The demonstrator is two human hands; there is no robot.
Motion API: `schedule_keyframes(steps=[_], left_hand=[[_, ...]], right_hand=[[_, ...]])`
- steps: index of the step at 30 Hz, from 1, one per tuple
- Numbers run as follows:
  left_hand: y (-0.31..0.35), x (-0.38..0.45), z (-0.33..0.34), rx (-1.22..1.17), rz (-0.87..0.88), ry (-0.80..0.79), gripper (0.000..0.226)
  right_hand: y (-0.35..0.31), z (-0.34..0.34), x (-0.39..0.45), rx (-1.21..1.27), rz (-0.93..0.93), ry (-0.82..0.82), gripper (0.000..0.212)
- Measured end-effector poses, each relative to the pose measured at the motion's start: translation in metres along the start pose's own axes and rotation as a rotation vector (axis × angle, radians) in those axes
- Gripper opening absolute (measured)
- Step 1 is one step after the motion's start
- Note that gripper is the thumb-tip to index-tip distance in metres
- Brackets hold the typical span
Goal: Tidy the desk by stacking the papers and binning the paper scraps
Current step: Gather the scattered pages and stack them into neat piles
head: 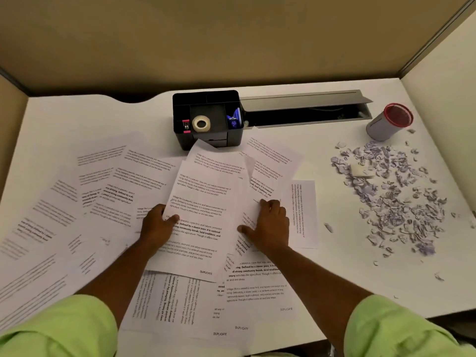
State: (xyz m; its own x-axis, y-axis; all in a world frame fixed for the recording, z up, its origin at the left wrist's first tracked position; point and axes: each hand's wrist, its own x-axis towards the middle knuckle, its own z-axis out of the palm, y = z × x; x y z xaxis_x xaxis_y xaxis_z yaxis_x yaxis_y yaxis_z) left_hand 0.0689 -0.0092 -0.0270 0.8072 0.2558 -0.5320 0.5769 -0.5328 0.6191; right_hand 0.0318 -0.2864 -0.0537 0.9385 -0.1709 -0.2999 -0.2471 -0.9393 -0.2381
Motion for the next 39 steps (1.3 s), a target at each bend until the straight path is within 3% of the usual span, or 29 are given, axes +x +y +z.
schedule_keyframes(steps=[4,13,17,23,27,30,33,36,39], left_hand=[[0.002,0.002,0.003,0.007,-0.025,-0.007,0.034],[0.007,-0.001,-0.001,0.041,0.008,-0.027,0.029],[0.005,-0.001,0.0,0.051,0.017,-0.025,0.03],[0.001,0.001,0.003,0.045,0.018,-0.006,0.029],[0.001,-0.001,0.006,0.029,0.022,-0.002,0.027],[0.002,-0.003,0.004,0.025,0.03,0.02,0.027],[0.0,-0.002,-0.004,0.008,0.003,0.048,0.031],[-0.002,-0.003,-0.007,-0.022,-0.028,0.033,0.036],[-0.007,-0.004,-0.003,-0.1,-0.053,-0.033,0.041]], right_hand=[[-0.004,-0.007,0.008,-0.005,0.006,-0.021,0.097],[-0.004,-0.019,0.02,0.003,0.05,-0.166,0.066],[-0.009,-0.017,0.008,0.07,0.128,-0.047,0.083],[-0.007,-0.016,0.002,0.255,0.287,-0.122,0.082],[-0.004,-0.016,0.006,0.526,0.31,-0.151,0.056],[0.015,-0.03,0.018,0.716,0.438,-0.051,0.036],[0.055,-0.048,0.033,0.862,0.607,0.069,0.035],[0.087,-0.059,0.033,1.082,0.674,0.085,0.023],[0.094,-0.06,0.023,1.317,0.728,0.135,0.026]])
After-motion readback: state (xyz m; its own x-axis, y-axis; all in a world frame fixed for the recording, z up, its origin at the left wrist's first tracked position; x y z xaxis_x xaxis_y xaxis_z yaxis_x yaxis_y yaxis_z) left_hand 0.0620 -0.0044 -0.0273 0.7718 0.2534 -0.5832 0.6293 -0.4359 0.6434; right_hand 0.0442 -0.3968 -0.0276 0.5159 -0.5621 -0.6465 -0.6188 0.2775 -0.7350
